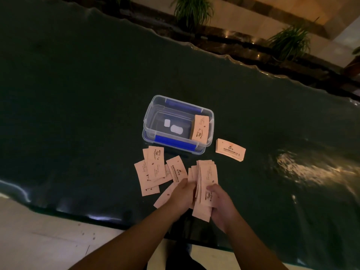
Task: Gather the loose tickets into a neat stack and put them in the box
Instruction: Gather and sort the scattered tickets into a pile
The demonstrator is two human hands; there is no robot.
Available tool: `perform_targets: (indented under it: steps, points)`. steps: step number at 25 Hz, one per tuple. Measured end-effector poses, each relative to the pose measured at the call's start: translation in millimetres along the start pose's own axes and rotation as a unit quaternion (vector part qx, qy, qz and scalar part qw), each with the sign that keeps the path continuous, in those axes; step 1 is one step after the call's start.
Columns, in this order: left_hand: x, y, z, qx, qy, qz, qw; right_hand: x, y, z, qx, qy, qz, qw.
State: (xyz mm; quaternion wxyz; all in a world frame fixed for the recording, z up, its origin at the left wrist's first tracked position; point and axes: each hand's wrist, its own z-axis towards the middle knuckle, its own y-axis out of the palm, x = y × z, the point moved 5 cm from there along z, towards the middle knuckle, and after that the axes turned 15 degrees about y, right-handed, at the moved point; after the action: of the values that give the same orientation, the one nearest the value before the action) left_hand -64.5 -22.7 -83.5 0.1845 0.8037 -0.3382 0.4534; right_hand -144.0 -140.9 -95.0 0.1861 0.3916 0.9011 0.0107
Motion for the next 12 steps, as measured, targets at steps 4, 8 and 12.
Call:
perform_targets:
  steps: [4,8,12]
  points:
    - [3.5,0.6,-1.8,0.031,0.013,-0.075,0.997,-8.6,6.9,4.6,0.005,-0.014,-0.050,0.999]
    - [-7.7,-32.7,-9.1,0.154,0.052,0.014,0.987,-30.0,19.3,11.1,0.033,-0.023,-0.104,0.994]
    - [-20.2,-56.2,-6.2,0.161,0.055,0.047,0.984,-44.6,41.9,14.5,0.034,-0.033,-0.195,0.980]
